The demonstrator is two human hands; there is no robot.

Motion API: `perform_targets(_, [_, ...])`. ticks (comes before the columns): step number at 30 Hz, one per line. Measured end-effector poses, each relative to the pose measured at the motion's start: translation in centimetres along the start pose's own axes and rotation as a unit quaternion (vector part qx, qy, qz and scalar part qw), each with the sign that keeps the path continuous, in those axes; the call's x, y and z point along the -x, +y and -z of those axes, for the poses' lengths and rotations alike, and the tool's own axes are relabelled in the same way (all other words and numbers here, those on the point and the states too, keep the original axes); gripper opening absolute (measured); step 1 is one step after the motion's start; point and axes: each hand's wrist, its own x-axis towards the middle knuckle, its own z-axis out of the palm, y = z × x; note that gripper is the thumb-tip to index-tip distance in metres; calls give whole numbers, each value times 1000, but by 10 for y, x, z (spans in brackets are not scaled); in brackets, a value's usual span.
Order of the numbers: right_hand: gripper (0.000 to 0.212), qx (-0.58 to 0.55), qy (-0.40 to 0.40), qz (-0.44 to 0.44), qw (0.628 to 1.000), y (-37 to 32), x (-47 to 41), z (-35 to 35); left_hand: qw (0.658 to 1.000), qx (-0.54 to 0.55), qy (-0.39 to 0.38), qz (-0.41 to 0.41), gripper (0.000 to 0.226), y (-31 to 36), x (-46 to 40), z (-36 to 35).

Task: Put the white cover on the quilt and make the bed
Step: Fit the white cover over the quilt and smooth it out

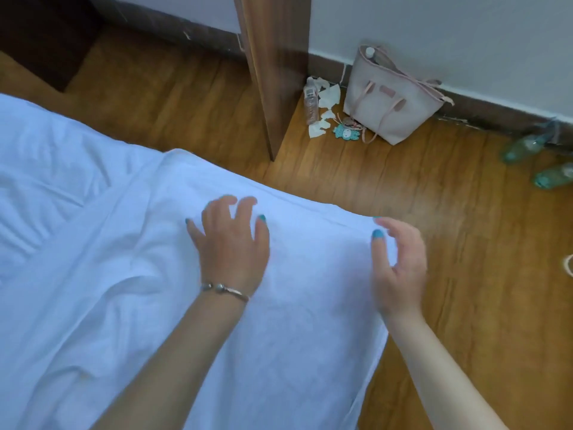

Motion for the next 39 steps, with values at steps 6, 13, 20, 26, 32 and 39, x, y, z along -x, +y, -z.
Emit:
perform_targets(6, [57, 291, -308, 153, 893, 18, 45, -25, 973, -141, -180, 32, 81, -63, 43, -26])
perform_targets(13, [58, 310, -272, -66, 909, -4, 51, -33, 962, -139, -196, 127, 70, -86, 12, -9])
perform_targets(20, [55, 396, -287, 15, 872, -50, 109, -29, 965, -81, -221, 113, 56, -82, 167, 57])
perform_targets(26, [52, 192, -505, 104, 835, -105, 266, -10, 983, -90, -148, 54, 60, -70, 342, 122])
perform_targets(32, [72, -32, -538, 78, 839, -167, 378, 17, 977, -57, -84, 190, 117, -105, 478, 170])
perform_targets(39, [111, 52, -506, 100, 855, -210, 380, 27, 982, -33, 25, 185, 85, -141, 476, 204])
